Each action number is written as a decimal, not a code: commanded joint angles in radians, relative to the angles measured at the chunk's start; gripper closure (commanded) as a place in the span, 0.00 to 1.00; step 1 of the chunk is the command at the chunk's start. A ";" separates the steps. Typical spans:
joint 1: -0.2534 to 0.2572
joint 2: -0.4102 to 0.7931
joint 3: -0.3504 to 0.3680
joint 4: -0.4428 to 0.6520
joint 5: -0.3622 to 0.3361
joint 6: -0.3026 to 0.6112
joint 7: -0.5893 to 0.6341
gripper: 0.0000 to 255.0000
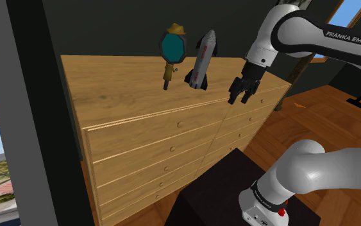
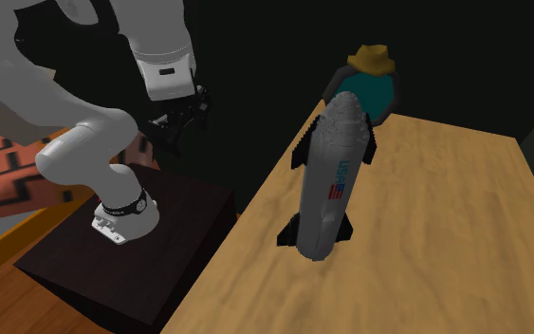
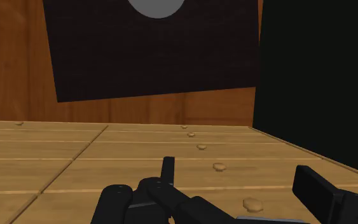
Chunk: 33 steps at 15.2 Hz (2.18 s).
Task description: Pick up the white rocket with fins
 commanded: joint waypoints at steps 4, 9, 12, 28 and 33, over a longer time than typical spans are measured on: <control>0.010 0.030 -0.046 0.012 -0.029 0.112 -0.112 0.00; 0.041 0.092 -0.126 0.051 -0.045 0.293 -0.296 0.00; 0.070 0.135 -0.177 0.087 -0.034 0.393 -0.410 0.00; 0.384 0.359 -0.508 0.422 0.271 0.709 -1.099 0.00; 0.453 0.384 -0.573 0.466 0.357 0.738 -1.233 0.00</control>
